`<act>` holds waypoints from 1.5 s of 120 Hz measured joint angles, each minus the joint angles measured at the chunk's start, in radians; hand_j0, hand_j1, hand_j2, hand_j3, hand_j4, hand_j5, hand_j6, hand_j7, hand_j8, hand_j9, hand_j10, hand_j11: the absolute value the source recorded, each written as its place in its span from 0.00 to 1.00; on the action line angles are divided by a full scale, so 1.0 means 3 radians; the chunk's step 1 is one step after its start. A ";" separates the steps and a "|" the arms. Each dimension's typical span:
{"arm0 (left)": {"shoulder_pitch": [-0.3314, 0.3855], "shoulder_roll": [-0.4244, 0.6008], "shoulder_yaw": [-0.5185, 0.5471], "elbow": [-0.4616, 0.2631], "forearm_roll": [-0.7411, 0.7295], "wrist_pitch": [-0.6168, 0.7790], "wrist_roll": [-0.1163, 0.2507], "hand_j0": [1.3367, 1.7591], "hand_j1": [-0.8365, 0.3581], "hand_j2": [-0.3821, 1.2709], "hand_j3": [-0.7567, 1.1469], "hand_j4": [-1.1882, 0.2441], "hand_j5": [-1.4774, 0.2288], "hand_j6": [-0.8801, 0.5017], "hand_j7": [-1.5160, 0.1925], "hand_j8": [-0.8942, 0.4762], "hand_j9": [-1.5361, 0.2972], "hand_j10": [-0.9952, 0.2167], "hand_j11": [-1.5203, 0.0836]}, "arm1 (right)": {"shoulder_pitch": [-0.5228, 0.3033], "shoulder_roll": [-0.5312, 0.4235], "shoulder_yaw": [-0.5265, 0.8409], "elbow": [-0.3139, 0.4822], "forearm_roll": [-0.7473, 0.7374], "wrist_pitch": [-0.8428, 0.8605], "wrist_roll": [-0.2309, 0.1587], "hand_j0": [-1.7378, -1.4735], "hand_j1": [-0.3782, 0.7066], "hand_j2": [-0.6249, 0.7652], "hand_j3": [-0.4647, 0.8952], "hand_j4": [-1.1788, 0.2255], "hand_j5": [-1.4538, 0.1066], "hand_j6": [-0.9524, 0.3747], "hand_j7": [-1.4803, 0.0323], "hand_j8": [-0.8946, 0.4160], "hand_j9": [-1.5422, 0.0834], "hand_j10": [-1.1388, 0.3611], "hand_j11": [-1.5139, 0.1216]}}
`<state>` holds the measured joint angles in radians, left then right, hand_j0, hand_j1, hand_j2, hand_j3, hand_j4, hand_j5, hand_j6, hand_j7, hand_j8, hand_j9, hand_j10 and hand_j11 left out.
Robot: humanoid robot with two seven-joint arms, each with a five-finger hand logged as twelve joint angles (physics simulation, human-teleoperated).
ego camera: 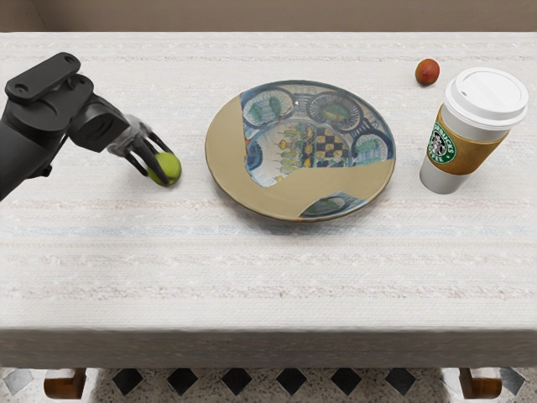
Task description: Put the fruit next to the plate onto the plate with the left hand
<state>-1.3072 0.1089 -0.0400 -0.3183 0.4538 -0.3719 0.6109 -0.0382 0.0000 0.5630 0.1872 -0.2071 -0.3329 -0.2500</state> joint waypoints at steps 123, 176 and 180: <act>-0.0727 -0.0363 -0.0010 -0.0022 -0.0089 -0.0050 0.0001 0.75 0.45 0.62 0.40 0.41 0.31 0.32 0.34 0.27 0.34 0.26 0.37 | 0.0000 0.0000 0.0000 0.0000 0.0000 0.0000 0.0000 0.30 0.03 0.45 0.34 0.84 0.93 0.72 0.98 0.68 0.95 0.76 0.93; -0.0823 -0.0363 0.0134 -0.0168 -0.0114 -0.0051 0.0001 0.76 0.46 0.49 0.40 0.43 0.38 0.31 0.41 0.28 0.39 0.31 0.44 | 0.0000 0.0000 0.0000 0.0000 0.0000 0.0000 0.0000 0.30 0.03 0.45 0.34 0.84 0.93 0.72 0.98 0.68 0.95 0.76 0.93; -0.0823 -0.0363 0.0133 -0.0217 -0.0142 -0.0052 0.0000 0.76 0.46 0.50 0.40 0.43 0.38 0.31 0.41 0.28 0.39 0.31 0.44 | 0.0000 0.0000 0.0000 0.0000 0.0000 0.0000 0.0000 0.30 0.03 0.45 0.34 0.84 0.93 0.72 0.98 0.68 0.95 0.76 0.93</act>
<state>-1.5539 0.0000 -0.0001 -0.3834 0.4112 -0.3876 0.6110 -0.0383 0.0000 0.5630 0.1872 -0.2071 -0.3329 -0.2501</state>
